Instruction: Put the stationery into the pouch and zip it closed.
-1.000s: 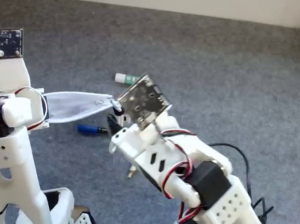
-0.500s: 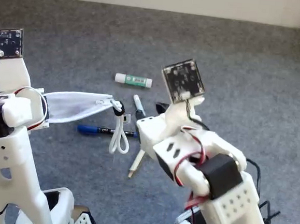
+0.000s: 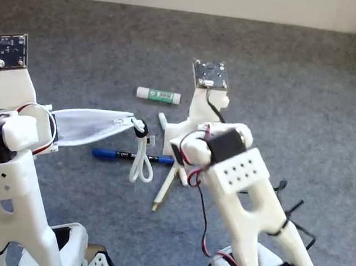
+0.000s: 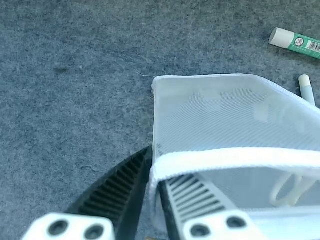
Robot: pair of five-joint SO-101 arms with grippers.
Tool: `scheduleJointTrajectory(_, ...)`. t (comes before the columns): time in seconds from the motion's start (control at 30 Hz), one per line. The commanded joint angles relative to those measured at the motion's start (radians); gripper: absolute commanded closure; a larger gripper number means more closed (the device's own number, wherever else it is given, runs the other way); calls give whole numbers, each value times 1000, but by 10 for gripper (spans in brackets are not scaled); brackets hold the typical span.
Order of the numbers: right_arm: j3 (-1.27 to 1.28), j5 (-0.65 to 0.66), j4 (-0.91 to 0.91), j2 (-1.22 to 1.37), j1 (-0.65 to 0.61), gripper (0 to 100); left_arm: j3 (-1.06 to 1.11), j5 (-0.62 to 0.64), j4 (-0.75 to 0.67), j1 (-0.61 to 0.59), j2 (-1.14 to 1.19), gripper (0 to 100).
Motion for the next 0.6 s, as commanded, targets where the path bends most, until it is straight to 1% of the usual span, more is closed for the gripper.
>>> scheduleJointTrajectory(0.0,-24,-34,-7,53,35,840,-5,5,5,13,-4,993)
scheduleJointTrajectory(0.2,-24,-34,-19,180,59,840,-4,5,6,13,-4,993)
scheduleJointTrajectory(0.57,-19,-35,-194,371,70,840,-4,5,8,13,-4,993)
